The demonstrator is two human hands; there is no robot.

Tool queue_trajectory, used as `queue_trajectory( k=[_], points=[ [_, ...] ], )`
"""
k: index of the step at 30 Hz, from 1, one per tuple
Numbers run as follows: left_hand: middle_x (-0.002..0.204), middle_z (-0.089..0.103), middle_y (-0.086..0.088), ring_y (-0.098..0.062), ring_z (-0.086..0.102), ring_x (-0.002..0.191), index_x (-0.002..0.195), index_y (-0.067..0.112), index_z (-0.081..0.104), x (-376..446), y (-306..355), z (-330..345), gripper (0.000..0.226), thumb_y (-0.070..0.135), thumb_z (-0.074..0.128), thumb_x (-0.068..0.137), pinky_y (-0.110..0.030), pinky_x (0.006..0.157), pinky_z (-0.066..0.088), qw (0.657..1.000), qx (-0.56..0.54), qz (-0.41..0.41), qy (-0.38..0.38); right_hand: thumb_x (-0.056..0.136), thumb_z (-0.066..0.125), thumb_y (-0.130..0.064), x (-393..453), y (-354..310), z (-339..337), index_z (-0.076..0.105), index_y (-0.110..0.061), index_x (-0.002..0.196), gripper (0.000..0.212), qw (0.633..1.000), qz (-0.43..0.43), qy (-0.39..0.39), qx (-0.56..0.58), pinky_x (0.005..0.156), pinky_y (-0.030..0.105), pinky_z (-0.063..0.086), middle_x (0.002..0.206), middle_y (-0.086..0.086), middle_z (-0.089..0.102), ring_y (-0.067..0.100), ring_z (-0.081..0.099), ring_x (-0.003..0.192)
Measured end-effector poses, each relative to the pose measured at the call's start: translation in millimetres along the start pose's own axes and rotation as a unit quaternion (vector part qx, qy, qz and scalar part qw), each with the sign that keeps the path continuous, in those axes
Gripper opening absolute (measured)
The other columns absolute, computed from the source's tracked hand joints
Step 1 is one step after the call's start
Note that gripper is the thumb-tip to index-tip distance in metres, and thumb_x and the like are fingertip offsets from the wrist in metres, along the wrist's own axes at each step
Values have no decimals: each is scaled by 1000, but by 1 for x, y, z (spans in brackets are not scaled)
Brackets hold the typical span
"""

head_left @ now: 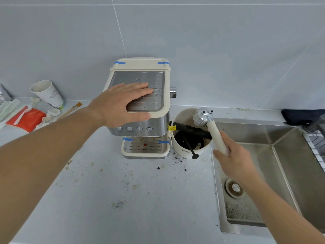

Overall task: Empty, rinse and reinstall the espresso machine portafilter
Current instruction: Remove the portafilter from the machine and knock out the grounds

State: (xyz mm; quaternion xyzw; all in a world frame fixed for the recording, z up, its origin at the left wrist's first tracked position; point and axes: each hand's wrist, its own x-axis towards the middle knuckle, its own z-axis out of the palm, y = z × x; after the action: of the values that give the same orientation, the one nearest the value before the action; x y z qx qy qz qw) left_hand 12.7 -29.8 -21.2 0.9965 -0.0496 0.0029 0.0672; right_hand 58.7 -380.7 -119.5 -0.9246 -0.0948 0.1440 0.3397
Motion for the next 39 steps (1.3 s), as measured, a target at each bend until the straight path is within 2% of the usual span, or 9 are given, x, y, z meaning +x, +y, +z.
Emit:
queue_trajectory(
  k=[7, 10, 15, 21, 27, 31, 34, 36, 39],
  points=[
    [159, 21, 15, -5, 18, 145, 148, 43, 22, 1, -1, 1, 92, 90, 22, 69, -37, 119, 9, 1000, 0, -1, -1, 93, 58, -24, 5, -1, -1, 42, -36, 146, 57, 999, -4, -23, -30, 56, 25, 43, 78, -5, 60, 12, 58, 68],
    [159, 21, 15, -5, 17, 145, 148, 43, 23, 0, -1, 1, 92, 91, 22, 69, -36, 119, 9, 1000, 1, -3, 1, 94, 59, -24, 3, 0, -3, 37, -35, 150, 61, 1000, -13, 9, -18, 52, 18, 36, 80, -6, 60, 7, 56, 67],
    [159, 20, 16, -5, 18, 145, 148, 43, 23, 1, 0, 1, 94, 91, 21, 68, -34, 119, 7, 1000, 0, -7, -3, 95, 55, -24, -1, 3, 4, 33, -35, 151, 61, 998, -10, -27, -58, 50, 24, 40, 79, 1, 59, 15, 57, 64],
    [159, 21, 16, -7, 20, 145, 148, 43, 24, 0, 0, 0, 92, 90, 23, 69, -37, 119, 10, 1000, -4, -7, -3, 95, 54, -25, -1, 3, 8, 31, -35, 152, 62, 998, -5, -18, -66, 50, 26, 40, 77, 1, 59, 15, 56, 64],
    [159, 21, 15, -8, 20, 145, 148, 43, 23, 0, -1, -1, 90, 89, 26, 70, -42, 120, 14, 1000, -8, -7, -8, 92, 56, -26, -3, 0, 15, 46, -23, 136, 45, 997, 36, 23, -56, 46, 27, 37, 73, -2, 58, 14, 56, 59],
    [159, 20, 16, -7, 20, 145, 147, 43, 24, 1, 0, 0, 84, 81, 36, 74, -40, 120, 12, 1000, -11, -6, -5, 90, 63, -30, -6, -3, 20, 50, -22, 125, 38, 997, 59, 43, 3, 46, 27, 41, 76, 0, 62, 16, 60, 58],
    [158, 22, 17, -6, 21, 144, 147, 43, 25, -1, 2, -2, 84, 80, 37, 73, -39, 120, 13, 1000, -25, -9, 1, 88, 66, -25, -6, -7, 18, 55, -22, 117, 32, 990, 85, 40, 109, 48, 27, 44, 77, 4, 65, 20, 60, 54],
    [157, 25, 17, -8, 26, 143, 144, 42, 28, -1, 2, -3, 83, 80, 39, 72, -40, 119, 17, 999, -34, -11, 7, 88, 68, -19, -7, -10, 17, 57, -18, 112, 26, 968, 113, 23, 222, 48, 32, 47, 75, 10, 64, 21, 56, 48],
    [157, 26, 17, -9, 28, 142, 142, 41, 31, 0, 3, -4, 83, 82, 39, 70, -41, 118, 18, 999, -42, -13, 6, 90, 66, -8, -14, -19, 14, 57, -5, 104, 17, 904, 146, -18, 402, 44, 32, 41, 72, 16, 57, 22, 48, 45]
  ],
)
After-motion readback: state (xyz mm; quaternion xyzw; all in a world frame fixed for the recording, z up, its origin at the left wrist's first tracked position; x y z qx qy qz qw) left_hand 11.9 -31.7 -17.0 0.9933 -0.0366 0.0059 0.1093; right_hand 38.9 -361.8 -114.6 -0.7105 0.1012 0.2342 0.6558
